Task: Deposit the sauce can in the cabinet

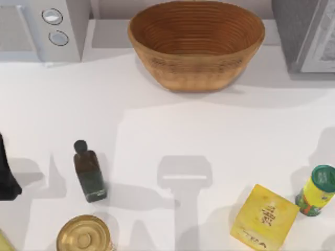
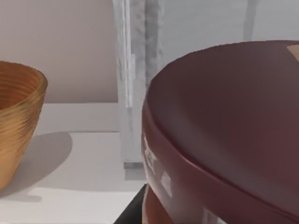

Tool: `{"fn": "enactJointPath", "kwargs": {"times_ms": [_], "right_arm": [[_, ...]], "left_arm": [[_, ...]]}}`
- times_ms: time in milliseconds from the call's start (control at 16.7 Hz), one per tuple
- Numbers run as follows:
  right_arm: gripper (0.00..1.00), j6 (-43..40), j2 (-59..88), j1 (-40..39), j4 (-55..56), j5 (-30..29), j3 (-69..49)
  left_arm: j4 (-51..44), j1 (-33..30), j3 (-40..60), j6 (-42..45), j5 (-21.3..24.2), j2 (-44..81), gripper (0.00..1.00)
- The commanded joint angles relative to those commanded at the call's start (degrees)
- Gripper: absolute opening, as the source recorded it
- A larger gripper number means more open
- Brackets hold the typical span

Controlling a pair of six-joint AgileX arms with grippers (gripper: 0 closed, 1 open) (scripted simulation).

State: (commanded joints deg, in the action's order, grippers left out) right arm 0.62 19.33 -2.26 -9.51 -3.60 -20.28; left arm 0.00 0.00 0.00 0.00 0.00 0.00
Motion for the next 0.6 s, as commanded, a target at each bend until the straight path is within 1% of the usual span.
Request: {"fn": "enactJointPath", "kwargs": {"times_ms": [240,600], "right_arm": [[0.0,0.0,15.7,-1.9,-4.7,-1.6,-21.7],[0.0,0.0,29.5,-5.3,-8.3,-3.2,-50.9]], "left_arm": [[0.0,0.0,0.0,0.0,0.0,0.0,1.0],[0.0,0.0,0.0,0.0,0.0,0.0,1.0]]}}
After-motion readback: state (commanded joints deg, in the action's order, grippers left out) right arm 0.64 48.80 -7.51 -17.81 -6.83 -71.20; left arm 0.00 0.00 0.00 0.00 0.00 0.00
